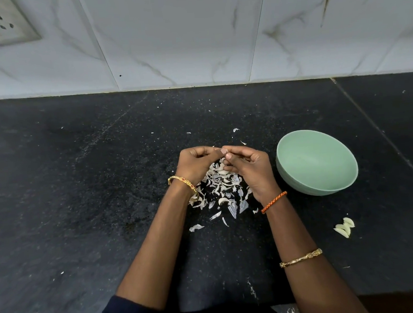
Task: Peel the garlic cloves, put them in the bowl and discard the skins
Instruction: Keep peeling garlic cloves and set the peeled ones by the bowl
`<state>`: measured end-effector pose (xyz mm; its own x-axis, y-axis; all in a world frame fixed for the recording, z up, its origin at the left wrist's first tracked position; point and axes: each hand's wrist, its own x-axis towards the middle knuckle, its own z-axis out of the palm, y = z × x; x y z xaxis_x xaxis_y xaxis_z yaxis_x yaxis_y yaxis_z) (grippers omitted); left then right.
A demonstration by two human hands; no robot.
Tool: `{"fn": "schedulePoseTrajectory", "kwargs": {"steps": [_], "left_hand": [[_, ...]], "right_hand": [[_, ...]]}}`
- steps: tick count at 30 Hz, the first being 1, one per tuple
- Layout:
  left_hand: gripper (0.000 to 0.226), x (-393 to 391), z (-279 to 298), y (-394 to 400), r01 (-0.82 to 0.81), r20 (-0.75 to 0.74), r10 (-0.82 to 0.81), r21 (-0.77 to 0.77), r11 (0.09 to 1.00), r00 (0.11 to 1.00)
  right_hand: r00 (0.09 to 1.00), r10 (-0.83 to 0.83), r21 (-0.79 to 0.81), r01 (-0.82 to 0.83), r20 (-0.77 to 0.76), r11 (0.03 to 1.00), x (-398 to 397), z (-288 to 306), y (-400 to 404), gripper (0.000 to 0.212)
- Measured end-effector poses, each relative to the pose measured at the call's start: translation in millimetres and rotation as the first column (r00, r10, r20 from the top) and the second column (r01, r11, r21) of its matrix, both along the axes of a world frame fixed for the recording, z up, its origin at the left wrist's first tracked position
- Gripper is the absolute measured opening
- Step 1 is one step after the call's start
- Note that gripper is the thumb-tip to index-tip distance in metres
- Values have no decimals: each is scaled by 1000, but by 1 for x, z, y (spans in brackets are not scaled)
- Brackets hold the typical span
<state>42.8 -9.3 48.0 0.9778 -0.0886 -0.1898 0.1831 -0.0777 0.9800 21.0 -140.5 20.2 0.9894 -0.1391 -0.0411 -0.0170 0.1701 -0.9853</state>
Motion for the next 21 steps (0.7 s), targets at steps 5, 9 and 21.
{"fn": "schedulePoseTrajectory", "kwargs": {"steps": [5,9,21], "left_hand": [[18,-3,4,1,34,-36,-33,25,999,999],[11,2,-2,-1,3,-72,3,72,997,997],[30,11,-4,23,-123,-179,149,151,981,972]], "right_hand": [[1000,-8,-42,8,-8,999,0,-2,0,21],[1000,-9,-44,10,10,999,-1,1,3,22],[996,36,323,-6,-86,946,-5,13,-7,19]]}}
